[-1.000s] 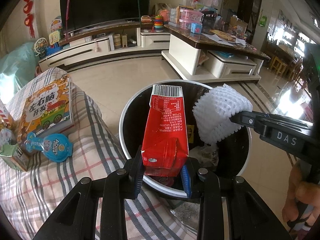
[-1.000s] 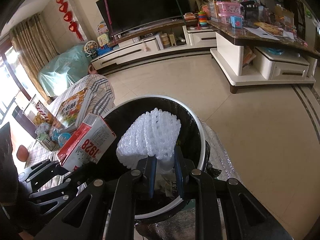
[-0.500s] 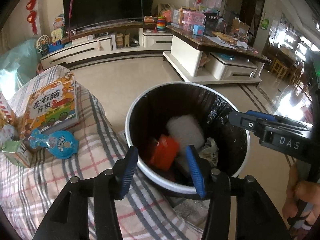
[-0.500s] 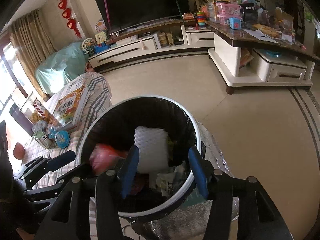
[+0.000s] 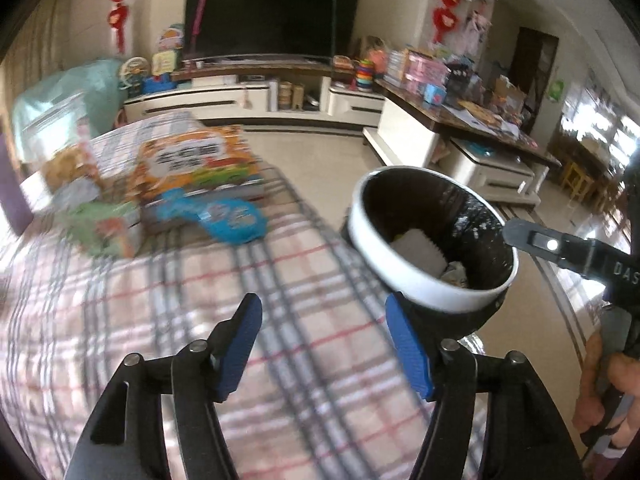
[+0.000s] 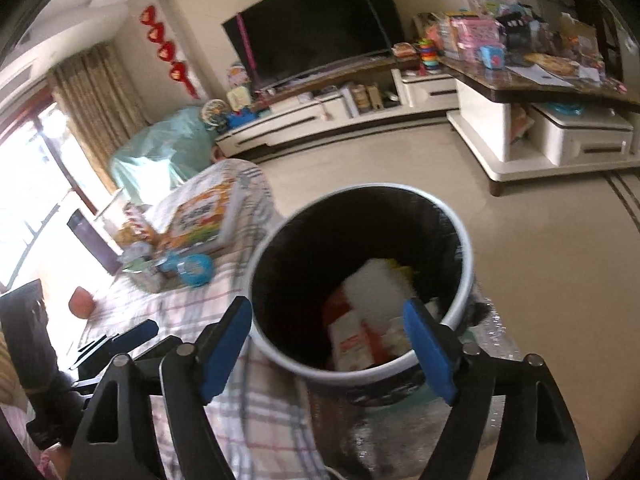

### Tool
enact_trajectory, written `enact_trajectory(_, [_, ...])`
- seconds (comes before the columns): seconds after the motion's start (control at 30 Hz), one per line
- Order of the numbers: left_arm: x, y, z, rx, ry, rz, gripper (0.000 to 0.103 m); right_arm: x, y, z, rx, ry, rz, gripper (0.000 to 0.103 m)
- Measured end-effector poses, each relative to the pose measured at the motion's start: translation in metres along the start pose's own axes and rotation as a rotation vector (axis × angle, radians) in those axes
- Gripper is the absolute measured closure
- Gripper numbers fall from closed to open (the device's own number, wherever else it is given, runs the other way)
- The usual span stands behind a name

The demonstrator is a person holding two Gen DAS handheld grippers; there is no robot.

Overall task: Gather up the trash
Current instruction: 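Open both tools over the bin to drop the juice box and foam net, then move both open tools back toward the table items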

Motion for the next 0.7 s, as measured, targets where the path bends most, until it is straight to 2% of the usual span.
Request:
enact_trajectory(0.3, [0.045,-0.030,0.065,0.111,0.081,-0.005,0.036,-0.001,-0.017,0.065,0.048,0.098,-0.007,0.016])
enact_trajectory(0.7, [0.070,-0.044,0.135,0.197,0.195,0.008,0.036,-0.038,-0.046,0.132,0.118,0.176,0.072,0.016])
Point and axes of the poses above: each gripper's, at about its wrist camera, not at the fingertips, and x roughly against the way its jaws point, z to its left, y to its top, the point moved 10 cm from there along -x, roughly the way its jaws point, and after that the axes turned 14 degrees about -z, right-handed, at the moved point
